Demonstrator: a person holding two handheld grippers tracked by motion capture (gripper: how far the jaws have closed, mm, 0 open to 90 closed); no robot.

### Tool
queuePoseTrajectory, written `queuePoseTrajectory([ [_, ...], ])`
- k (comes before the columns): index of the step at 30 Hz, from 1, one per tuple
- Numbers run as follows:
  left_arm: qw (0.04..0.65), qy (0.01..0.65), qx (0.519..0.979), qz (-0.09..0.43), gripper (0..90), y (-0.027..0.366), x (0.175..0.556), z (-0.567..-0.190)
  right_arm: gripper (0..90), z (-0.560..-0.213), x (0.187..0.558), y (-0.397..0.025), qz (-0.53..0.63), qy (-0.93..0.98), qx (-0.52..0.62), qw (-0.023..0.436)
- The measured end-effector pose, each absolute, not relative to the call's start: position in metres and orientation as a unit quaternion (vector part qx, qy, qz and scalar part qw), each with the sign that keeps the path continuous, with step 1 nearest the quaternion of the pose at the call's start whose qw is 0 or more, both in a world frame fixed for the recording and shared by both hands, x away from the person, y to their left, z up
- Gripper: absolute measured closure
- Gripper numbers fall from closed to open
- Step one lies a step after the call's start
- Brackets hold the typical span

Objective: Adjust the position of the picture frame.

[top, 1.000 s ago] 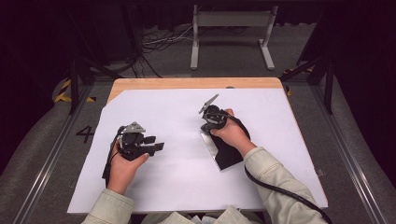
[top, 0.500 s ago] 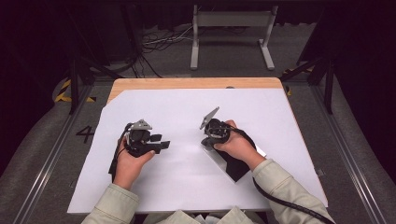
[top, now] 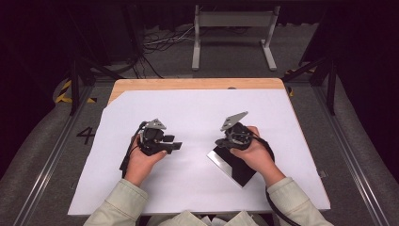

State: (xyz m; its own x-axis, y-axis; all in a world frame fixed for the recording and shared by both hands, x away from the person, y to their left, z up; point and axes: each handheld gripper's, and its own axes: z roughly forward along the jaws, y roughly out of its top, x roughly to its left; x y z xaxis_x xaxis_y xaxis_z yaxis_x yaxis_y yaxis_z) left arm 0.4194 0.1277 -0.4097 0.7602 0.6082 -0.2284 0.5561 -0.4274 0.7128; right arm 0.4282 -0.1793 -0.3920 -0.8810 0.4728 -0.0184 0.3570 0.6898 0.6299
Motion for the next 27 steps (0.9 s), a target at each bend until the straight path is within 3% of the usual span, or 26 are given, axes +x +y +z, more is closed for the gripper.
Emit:
queuePoseTrajectory([
  [10,0.403,0.306,0.862,0.012,56.0,0.097,0.423,-0.411,90.0,-0.372,0.41,-0.246,0.285,0.903,0.292,0.135],
  [16,0.403,0.302,0.864,0.002,57.4,0.091,0.426,-0.414,90.0,-0.379,0.401,-0.28,0.237,0.908,0.325,0.12],
  [27,0.394,0.304,0.867,0.005,57.3,0.088,0.426,-0.417,90.0,-0.393,0.393,-0.3,0.181,0.923,0.329,0.081],
])
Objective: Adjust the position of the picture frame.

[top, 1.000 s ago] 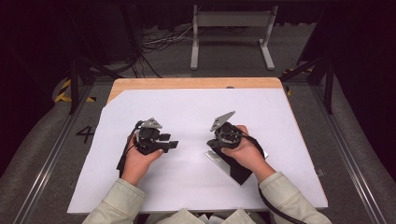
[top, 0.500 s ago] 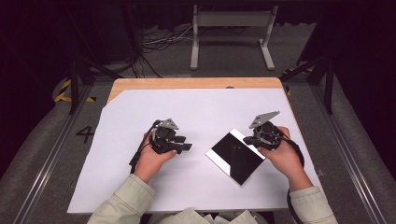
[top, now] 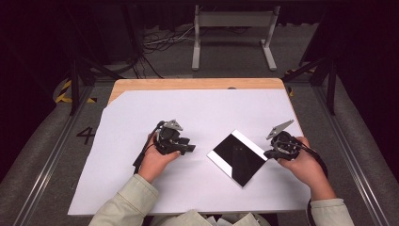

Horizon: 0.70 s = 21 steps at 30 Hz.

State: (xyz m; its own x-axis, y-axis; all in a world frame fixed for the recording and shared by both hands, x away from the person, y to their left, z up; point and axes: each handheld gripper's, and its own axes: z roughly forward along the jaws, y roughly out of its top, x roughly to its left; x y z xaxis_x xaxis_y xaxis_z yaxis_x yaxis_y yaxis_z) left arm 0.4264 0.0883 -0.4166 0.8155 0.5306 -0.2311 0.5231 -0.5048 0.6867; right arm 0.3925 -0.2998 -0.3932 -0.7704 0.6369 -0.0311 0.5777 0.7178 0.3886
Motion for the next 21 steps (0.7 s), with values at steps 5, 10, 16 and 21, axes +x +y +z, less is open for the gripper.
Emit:
queuePoseTrajectory([
  [5,0.388,0.303,0.87,0.007,56.1,0.087,0.425,-0.417,90.0,-0.399,0.393,-0.3,0.163,0.931,0.319,0.073],
  [10,0.387,0.303,0.871,0.009,55.5,0.089,0.424,-0.417,90.0,-0.405,0.394,-0.295,0.138,0.942,0.301,0.052],
  [16,0.388,0.306,0.869,0.006,55.0,0.087,0.424,-0.419,90.0,-0.406,0.395,-0.294,0.14,0.942,0.3,0.053],
  [21,0.382,0.299,0.874,0.003,55.1,0.079,0.423,-0.421,90.0,-0.405,0.392,-0.285,0.128,0.945,0.289,0.081],
])
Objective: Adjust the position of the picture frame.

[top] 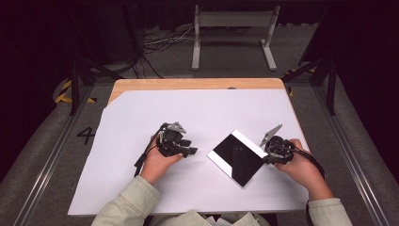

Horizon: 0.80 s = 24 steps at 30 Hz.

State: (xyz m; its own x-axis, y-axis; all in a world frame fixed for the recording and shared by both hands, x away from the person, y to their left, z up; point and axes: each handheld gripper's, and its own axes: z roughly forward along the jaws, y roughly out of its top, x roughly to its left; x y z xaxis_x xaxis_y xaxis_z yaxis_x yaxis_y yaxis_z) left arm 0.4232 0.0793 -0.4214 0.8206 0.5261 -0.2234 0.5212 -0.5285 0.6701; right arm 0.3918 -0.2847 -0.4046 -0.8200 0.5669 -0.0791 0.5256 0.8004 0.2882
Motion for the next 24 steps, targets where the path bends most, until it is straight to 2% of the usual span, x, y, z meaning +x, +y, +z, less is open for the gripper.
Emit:
queuePoseTrajectory([
  [11,0.383,0.298,0.874,0.003,55.7,0.08,0.423,-0.42,90.0,-0.408,0.384,-0.289,0.155,0.94,0.283,0.107],
  [15,0.382,0.297,0.875,0.001,55.7,0.078,0.423,-0.421,90.0,-0.411,0.381,-0.291,0.175,0.934,0.283,0.129],
  [20,0.381,0.296,0.876,0.001,55.9,0.077,0.423,-0.422,90.0,-0.418,0.388,-0.296,0.221,0.916,0.298,0.153],
  [24,0.378,0.299,0.876,0.0,56.0,0.077,0.423,-0.423,90.0,-0.421,0.397,-0.297,0.249,0.903,0.315,0.155],
])
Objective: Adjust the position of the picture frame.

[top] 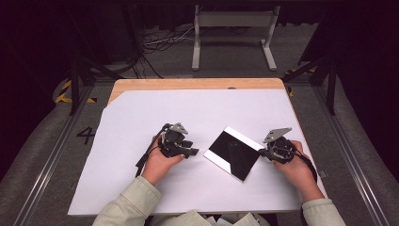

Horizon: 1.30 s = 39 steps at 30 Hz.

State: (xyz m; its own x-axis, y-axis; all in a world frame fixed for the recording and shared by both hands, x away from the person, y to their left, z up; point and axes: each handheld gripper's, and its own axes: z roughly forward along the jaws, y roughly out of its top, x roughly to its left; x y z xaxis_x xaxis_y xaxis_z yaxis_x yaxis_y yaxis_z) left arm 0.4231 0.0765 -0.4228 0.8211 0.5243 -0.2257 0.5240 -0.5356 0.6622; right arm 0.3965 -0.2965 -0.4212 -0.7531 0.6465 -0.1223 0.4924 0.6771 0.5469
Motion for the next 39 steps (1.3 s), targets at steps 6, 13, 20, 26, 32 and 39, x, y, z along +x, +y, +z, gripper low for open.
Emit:
queuePoseTrajectory([
  [6,0.376,0.301,0.876,-0.001,56.0,0.077,0.423,-0.424,90.0,-0.425,0.409,-0.295,0.28,0.886,0.342,0.142],
  [13,0.374,0.301,0.877,-0.002,56.0,0.075,0.422,-0.425,90.0,-0.427,0.423,-0.281,0.295,0.875,0.361,0.133],
  [20,0.376,0.296,0.878,0.002,55.7,0.078,0.423,-0.423,90.0,-0.428,0.438,-0.268,0.31,0.87,0.364,0.118],
  [26,0.38,0.299,0.875,0.002,55.4,0.082,0.423,-0.422,90.0,-0.429,0.449,-0.251,0.312,0.873,0.358,0.114],
  [32,0.378,0.298,0.877,0.005,55.1,0.085,0.422,-0.421,90.0,-0.43,0.454,-0.247,0.326,0.869,0.36,0.1],
  [39,0.38,0.302,0.875,0.005,54.8,0.089,0.421,-0.42,90.0,-0.431,0.456,-0.235,0.325,0.872,0.35,0.107],
])
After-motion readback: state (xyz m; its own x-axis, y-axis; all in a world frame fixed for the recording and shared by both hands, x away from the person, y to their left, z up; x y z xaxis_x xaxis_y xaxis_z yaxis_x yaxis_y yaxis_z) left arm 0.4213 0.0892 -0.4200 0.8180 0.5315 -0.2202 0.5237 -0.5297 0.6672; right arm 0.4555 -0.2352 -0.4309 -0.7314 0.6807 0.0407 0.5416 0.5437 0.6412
